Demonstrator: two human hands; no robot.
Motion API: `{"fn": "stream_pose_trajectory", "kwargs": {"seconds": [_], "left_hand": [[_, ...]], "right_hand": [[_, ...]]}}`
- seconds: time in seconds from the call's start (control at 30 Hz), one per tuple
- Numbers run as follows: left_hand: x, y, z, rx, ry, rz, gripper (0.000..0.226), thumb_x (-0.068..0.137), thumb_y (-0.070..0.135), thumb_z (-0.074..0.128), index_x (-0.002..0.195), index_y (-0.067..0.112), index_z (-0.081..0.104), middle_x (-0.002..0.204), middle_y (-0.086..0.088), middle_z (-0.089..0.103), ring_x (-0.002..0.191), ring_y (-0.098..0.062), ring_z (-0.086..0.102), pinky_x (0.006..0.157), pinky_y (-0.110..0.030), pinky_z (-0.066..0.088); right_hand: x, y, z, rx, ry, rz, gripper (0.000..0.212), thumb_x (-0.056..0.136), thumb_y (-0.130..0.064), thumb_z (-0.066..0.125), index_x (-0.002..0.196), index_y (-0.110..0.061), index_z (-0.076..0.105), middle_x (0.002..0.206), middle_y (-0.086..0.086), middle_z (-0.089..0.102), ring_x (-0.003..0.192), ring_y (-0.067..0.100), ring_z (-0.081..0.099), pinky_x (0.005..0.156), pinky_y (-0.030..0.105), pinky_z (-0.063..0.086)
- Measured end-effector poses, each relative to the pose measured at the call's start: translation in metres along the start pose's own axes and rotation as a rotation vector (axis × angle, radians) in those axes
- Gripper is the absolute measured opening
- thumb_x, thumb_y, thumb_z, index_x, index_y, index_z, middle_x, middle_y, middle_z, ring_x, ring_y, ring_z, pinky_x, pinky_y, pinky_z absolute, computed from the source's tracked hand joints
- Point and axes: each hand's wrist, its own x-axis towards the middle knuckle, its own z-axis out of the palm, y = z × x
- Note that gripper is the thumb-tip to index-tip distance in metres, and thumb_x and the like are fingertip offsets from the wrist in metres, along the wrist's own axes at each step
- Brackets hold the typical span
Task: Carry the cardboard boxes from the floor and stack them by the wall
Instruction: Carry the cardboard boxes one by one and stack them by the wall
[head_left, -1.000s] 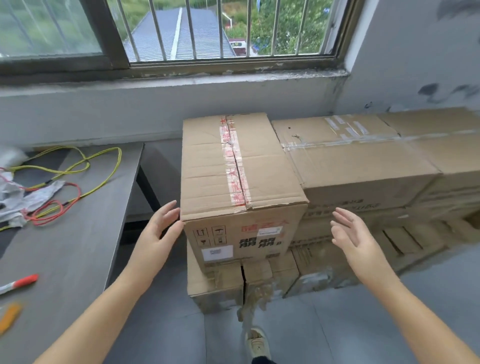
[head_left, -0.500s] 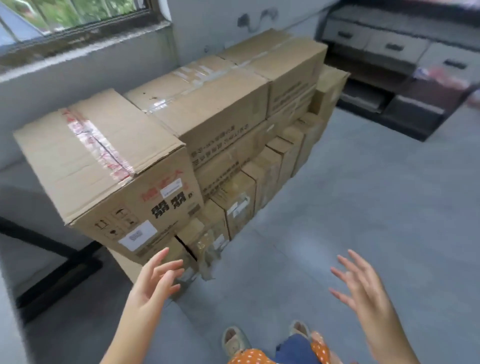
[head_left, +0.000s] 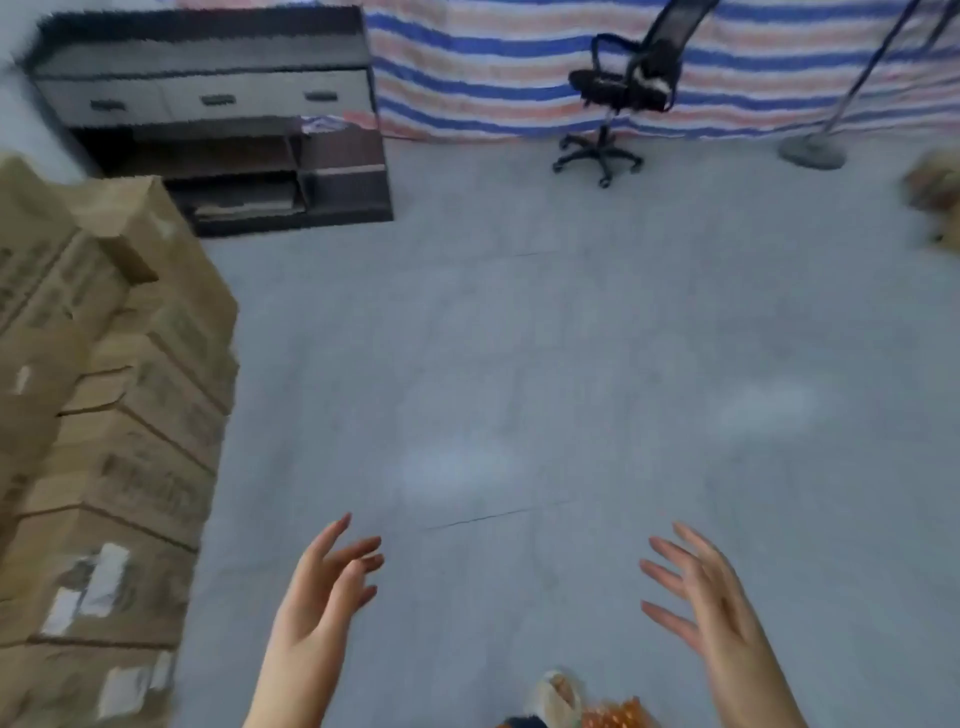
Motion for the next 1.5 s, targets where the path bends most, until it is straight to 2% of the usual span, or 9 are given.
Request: {"fn": "stream_pose_trajectory", "kwargs": {"seconds": [0.17,0.37,0.57,0.7,0.87,0.97,1.23,1.4,1.5], "left_hand": [[0.016,0.017,0.142,0.066,-0.280,0.047,0.037,0.095,0.003,0.042,0.118,0.029,0.055,0.107,-0.005,0.069,0.099,-0.017,0.067,0.079,-0.027,0.056],[0.025,0.035,0.276,0.182,-0.587,0.076,0.037,0.097,0.004,0.043,0.120,0.031,0.055,0.105,-0.001,0.071,0.100,-0.015,0.067,0.081,-0.030,0.057],[0.034,0.043,0.387,0.262,-0.834,0.097,0.037,0.097,0.009,0.046,0.122,0.034,0.055,0.109,0.008,0.070,0.100,-0.010,0.066,0.088,-0.038,0.050],[0.055,0.046,0.466,0.297,-0.918,0.103,0.036,0.097,0.011,0.046,0.123,0.035,0.054,0.108,0.004,0.070,0.101,-0.010,0.066,0.093,-0.042,0.051],[0.091,0.059,0.578,0.293,-1.039,0.123,0.036,0.097,0.012,0.046,0.122,0.036,0.054,0.108,0.007,0.070,0.101,-0.009,0.066,0.090,-0.039,0.051],[0.115,0.077,0.650,0.290,-1.087,0.165,0.036,0.096,0.012,0.047,0.122,0.036,0.055,0.109,0.010,0.069,0.102,-0.009,0.065,0.087,-0.037,0.051],[0.161,0.096,0.792,0.356,-1.142,0.131,0.037,0.097,0.010,0.045,0.122,0.035,0.056,0.109,0.007,0.070,0.101,-0.009,0.066,0.086,-0.035,0.050],[0.168,0.091,0.888,0.416,-1.128,0.121,0.036,0.097,0.009,0.046,0.121,0.035,0.056,0.107,0.009,0.070,0.100,-0.009,0.066,0.085,-0.035,0.050],[0.155,0.088,0.959,0.399,-1.101,0.121,0.034,0.097,0.013,0.046,0.122,0.034,0.056,0.109,0.004,0.070,0.100,-0.009,0.066,0.086,-0.036,0.051]], "right_hand": [[0.014,-0.016,-0.119,0.072,0.276,-0.002,0.038,0.079,-0.045,0.042,0.114,-0.033,0.053,0.117,-0.007,0.061,0.103,0.009,0.063,0.080,0.033,0.055],[0.006,-0.008,-0.218,0.103,0.581,-0.026,0.026,0.092,-0.032,0.044,0.115,-0.038,0.055,0.115,-0.010,0.064,0.102,0.007,0.065,0.072,0.020,0.058],[0.016,-0.002,-0.282,0.147,0.784,-0.001,0.028,0.089,-0.040,0.046,0.115,-0.045,0.054,0.115,-0.013,0.064,0.103,0.006,0.065,0.077,0.031,0.059],[0.060,-0.012,-0.318,0.158,0.870,-0.021,0.036,0.081,-0.049,0.047,0.117,-0.046,0.052,0.115,-0.015,0.063,0.103,0.004,0.065,0.079,0.031,0.056],[0.134,-0.031,-0.368,0.188,0.989,-0.050,0.028,0.095,-0.036,0.043,0.121,-0.042,0.051,0.117,-0.015,0.062,0.103,0.004,0.065,0.079,0.032,0.055],[0.184,-0.056,-0.404,0.187,1.036,-0.052,0.028,0.092,-0.039,0.044,0.119,-0.044,0.052,0.115,-0.016,0.063,0.101,0.003,0.065,0.074,0.025,0.058],[0.277,-0.088,-0.478,0.227,1.087,0.023,0.037,0.080,-0.052,0.042,0.115,-0.046,0.048,0.116,-0.017,0.059,0.104,0.007,0.062,0.082,0.030,0.051],[0.330,-0.091,-0.551,0.255,1.107,0.102,0.050,0.077,-0.049,0.041,0.124,-0.032,0.045,0.128,0.001,0.055,0.112,0.025,0.058,0.098,0.050,0.047],[0.367,-0.100,-0.618,0.222,1.088,0.109,0.051,0.078,-0.049,0.039,0.126,-0.032,0.044,0.128,0.001,0.055,0.113,0.025,0.058,0.098,0.047,0.047]]}}
